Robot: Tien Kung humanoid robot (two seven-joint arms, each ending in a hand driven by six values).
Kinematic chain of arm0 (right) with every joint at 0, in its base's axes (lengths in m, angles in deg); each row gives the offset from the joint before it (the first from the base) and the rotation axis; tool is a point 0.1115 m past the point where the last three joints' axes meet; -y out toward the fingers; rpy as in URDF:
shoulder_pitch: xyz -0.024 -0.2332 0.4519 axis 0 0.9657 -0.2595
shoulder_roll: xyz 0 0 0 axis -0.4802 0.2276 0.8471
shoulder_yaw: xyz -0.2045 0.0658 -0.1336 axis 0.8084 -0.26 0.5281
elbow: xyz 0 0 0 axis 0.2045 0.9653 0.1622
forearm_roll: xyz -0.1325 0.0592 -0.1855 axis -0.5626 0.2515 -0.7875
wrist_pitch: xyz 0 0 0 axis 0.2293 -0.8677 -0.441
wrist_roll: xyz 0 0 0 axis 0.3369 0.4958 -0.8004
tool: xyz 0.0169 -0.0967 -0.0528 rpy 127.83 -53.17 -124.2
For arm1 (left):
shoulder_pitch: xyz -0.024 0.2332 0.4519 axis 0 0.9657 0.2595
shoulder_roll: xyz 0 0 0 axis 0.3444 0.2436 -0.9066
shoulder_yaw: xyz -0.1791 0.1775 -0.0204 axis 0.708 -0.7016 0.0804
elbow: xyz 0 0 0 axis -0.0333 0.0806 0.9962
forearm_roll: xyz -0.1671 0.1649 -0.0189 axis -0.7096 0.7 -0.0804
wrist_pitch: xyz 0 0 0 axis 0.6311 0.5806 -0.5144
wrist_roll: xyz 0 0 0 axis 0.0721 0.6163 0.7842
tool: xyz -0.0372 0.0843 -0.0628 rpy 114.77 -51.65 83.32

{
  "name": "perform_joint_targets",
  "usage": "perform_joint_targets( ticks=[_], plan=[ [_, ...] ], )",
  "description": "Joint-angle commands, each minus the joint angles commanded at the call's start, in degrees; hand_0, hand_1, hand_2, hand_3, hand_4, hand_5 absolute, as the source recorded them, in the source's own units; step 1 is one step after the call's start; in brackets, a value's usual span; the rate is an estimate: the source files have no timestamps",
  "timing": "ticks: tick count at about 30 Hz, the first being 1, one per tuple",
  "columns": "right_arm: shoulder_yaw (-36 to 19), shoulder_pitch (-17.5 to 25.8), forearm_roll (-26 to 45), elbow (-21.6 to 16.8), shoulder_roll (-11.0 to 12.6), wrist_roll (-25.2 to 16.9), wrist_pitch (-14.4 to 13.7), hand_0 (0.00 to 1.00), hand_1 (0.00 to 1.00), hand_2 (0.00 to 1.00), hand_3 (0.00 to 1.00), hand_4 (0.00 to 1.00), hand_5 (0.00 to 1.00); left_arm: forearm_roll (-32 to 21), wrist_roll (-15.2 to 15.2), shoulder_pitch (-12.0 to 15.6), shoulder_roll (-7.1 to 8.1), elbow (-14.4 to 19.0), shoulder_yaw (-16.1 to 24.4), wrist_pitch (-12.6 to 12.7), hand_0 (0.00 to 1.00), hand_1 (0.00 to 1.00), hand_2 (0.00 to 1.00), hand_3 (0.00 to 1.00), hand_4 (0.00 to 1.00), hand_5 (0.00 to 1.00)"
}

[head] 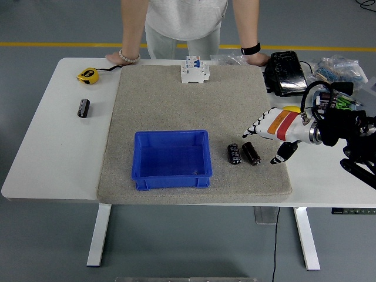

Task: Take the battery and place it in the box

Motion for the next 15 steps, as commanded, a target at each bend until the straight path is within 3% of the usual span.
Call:
perform_joint_targets(
  ticks=[7,15],
  plan=[
    [-0.35,-0.37,1.56,1.04,-2.46,1.21,2.68,0.74,0.735,0.757,0.841,0.998,0.161,0.68,0.03,0.03,0.13,-0.02,0.39,0.27,0.758,0.762,0.825,0.75,0.755,0.524],
    [0.02,-0.21,1.73,4.72,-4.95,1.39,2.54,0.745,0.747,0.768,0.851,0.998,0.139,0.79,-0.01,0.1,0.27,-0.01,0.27,0.53,0.755,0.751,0.819,0.749,0.755,0.522]
  ],
)
